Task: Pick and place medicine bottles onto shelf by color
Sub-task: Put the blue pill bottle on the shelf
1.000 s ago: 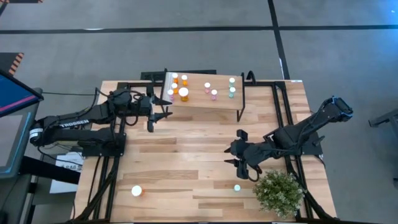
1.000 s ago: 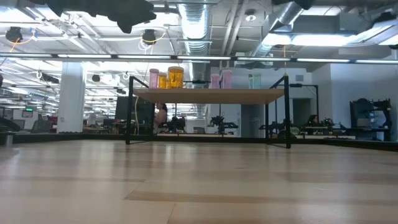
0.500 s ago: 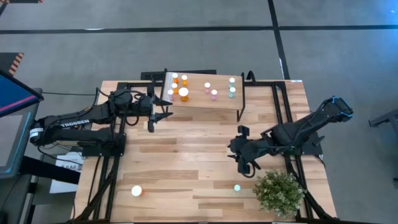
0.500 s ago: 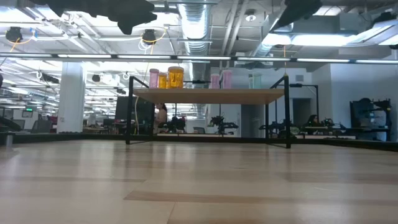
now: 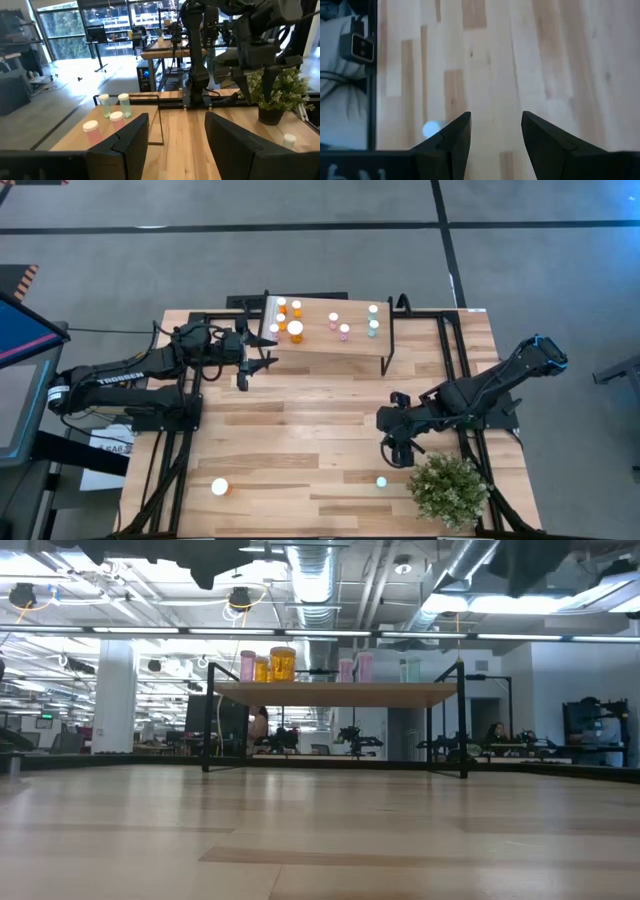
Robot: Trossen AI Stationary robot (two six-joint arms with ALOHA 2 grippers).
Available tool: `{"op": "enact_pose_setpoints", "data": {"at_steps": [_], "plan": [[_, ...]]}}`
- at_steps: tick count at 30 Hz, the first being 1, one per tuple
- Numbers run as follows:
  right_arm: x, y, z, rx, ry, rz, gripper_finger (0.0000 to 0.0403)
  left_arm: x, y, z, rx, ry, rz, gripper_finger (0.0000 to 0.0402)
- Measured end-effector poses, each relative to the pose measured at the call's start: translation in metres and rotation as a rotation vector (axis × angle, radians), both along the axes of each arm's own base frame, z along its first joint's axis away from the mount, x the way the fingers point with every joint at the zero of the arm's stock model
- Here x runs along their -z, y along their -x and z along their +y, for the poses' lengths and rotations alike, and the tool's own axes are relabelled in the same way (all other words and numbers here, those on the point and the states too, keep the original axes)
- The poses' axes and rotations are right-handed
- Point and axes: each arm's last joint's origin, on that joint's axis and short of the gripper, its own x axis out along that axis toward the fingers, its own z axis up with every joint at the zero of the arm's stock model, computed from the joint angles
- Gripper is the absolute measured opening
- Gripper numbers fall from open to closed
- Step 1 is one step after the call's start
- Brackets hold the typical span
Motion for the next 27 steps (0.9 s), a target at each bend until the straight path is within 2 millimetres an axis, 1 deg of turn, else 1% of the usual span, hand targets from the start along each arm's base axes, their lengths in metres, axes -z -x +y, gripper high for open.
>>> {"op": "enact_pose_setpoints", "data": {"at_steps": [4,10,14,18,21,24,27], "plan": [[0.002,0.002,0.004,-0.017,-0.031,0.03,0.0196,0.0,0.0,0.0,0.001,0.036,-0.004,0.0182],[0.005,0.003,0.012,-0.056,-0.022,0.044,0.0196,0.001,-0.001,-0.005,0.056,0.065,0.01,0.0182],[0.005,0.005,0.015,-0.072,-0.019,0.044,0.0196,0.0,-0.002,-0.011,0.058,0.023,0.004,0.0182],[0.005,0.007,0.019,-0.098,-0.033,0.05,0.0196,-0.003,0.003,-0.014,0.03,0.004,-0.012,0.0182],[0.007,0.008,0.027,-0.128,-0.036,0.043,0.0196,-0.002,0.006,-0.018,0.058,0.001,0.012,0.0182],[0.015,0.004,0.041,-0.161,-0.044,0.051,0.0196,0.0,0.01,-0.024,0.073,0.008,0.029,0.0182],[0.024,-0.002,0.054,-0.194,-0.064,0.055,0.0196,0.012,0.013,-0.03,0.089,0.02,0.024,0.0182]]}}
